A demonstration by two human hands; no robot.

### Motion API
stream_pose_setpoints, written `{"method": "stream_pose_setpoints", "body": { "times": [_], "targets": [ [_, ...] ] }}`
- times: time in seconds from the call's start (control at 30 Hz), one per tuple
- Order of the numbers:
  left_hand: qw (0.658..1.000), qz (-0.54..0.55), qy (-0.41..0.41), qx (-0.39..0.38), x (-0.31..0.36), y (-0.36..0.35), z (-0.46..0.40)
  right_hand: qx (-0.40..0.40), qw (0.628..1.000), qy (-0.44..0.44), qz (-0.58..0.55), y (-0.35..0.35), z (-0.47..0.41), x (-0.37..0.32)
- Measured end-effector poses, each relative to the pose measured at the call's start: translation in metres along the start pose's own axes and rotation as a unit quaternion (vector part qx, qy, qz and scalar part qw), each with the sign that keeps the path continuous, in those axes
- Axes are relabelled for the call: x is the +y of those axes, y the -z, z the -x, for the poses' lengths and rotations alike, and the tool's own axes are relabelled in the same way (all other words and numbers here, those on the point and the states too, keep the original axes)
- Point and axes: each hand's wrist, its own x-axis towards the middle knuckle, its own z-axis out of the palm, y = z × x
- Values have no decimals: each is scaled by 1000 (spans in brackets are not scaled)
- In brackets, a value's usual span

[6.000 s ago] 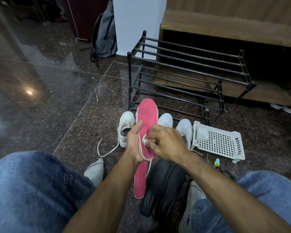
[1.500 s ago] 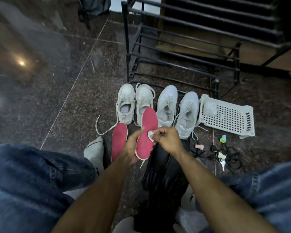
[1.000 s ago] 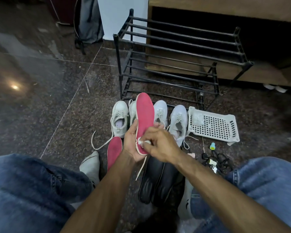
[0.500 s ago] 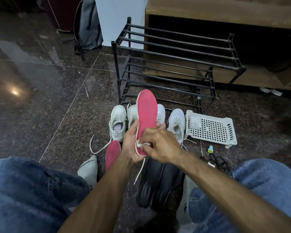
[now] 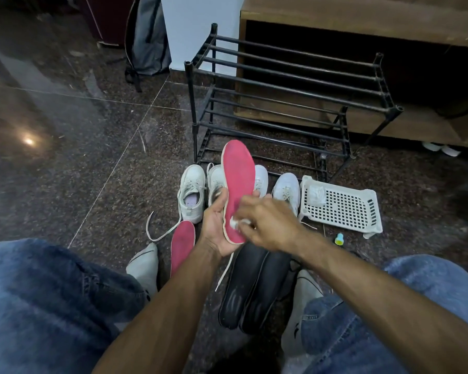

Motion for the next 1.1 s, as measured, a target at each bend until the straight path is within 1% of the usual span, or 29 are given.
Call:
{"method": "stream_pose_setpoints", "body": {
  "times": [0.1, 0.13, 0.17, 0.27, 0.3, 0.33, 0.37, 0.43, 0.5, 0.53, 0.57, 0.63, 0.7, 0.77, 0.83, 0.87, 0.9, 0.93, 1.03, 1.1],
  "targets": [
    [1000, -1, -27, 4, -1, -7, 1, 73, 994, -69, 39, 6, -16, 10],
    [1000, 1, -31, 4, 1, -9, 2, 79, 993, -74, 34, 4, -18, 8],
    [1000, -1, -30, 7, 4, -11, 3, 67, 995, -66, 19, 2, -17, 5],
    [1000, -10, -28, 3, 11, -2, 3, -4, 999, 19, -42, -8, 3, -11],
    [999, -12, -26, 13, 13, -2, 4, -25, 998, 37, -43, -9, 9, -14],
    [999, -16, -26, 10, 13, -1, 3, -29, 998, 45, -35, -8, 11, -12],
    [999, -26, -22, -1, 12, -3, 3, -16, 999, 41, -27, -7, 10, -8],
    [999, -37, -19, -17, 10, -10, 6, 39, 999, -2, -21, -1, 1, 4],
    [999, -18, -24, -13, 7, -14, 7, 86, 995, -52, -23, 1, -7, 12],
    [1000, -11, -28, -9, 7, -14, 7, 91, 994, -59, -21, 1, -9, 12],
    [1000, -11, -27, -4, 8, -15, 7, 79, 995, -50, -22, 0, -9, 8],
    [999, -24, -23, -2, 10, -13, 5, 29, 999, 0, -41, -2, -1, -3],
    [999, -38, -30, 5, 11, -11, 5, -13, 999, 33, -29, 0, 7, -9],
    [999, -29, -24, -2, 6, -10, 6, -11, 1000, 16, 23, 4, 2, -2],
    [1000, -13, -17, 2, 1, -13, 7, 28, 997, -37, 67, 7, -7, 5],
    [1000, -17, -17, 6, -1, -11, 7, 50, 994, -64, 72, 6, -9, 7],
    [1000, -22, -15, 9, -1, -12, 9, 56, 993, -78, 65, 5, -9, 5],
    [999, -26, -13, 13, -1, -11, 10, 47, 995, -74, 51, 2, -7, 2],
    [999, -39, -7, 16, 2, -8, 12, -41, 998, -18, -34, -11, 10, -10],
    [999, -39, -9, 25, 2, -6, 12, -85, 993, -18, -74, -17, 17, -8]
  ]
}}
